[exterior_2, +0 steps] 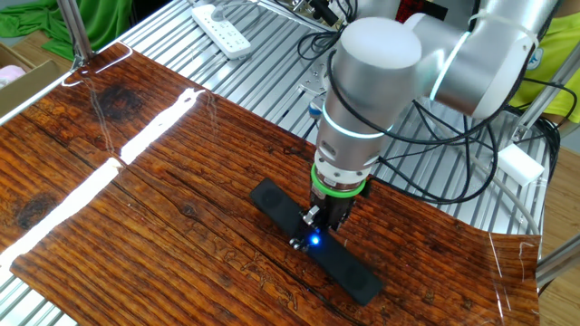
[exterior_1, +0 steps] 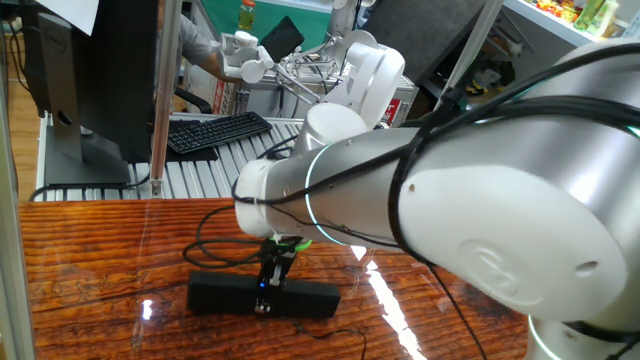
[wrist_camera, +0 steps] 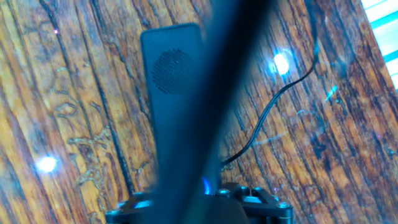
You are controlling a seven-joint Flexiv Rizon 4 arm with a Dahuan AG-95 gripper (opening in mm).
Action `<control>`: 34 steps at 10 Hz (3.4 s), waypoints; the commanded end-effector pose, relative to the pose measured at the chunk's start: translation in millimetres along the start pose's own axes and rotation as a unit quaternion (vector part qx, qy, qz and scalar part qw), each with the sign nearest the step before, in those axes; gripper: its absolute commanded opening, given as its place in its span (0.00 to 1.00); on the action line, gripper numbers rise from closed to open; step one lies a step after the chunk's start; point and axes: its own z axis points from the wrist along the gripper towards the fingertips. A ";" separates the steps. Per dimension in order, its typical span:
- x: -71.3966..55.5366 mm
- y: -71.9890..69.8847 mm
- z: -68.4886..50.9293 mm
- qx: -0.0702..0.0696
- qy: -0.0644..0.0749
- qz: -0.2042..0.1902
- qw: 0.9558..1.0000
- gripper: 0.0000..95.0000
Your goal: Turn the knob to increase the volume of the speaker
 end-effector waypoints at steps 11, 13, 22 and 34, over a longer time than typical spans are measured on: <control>2.0 -8.0 -15.9 0.034 0.010 -0.095 0.995 0.80; 1.7 -8.8 -20.4 0.040 0.012 -0.123 0.992 0.80; -3.7 -15.7 -39.0 0.046 0.035 -0.359 0.931 1.00; -18.4 -33.3 -46.2 0.064 -0.001 -0.659 0.749 0.80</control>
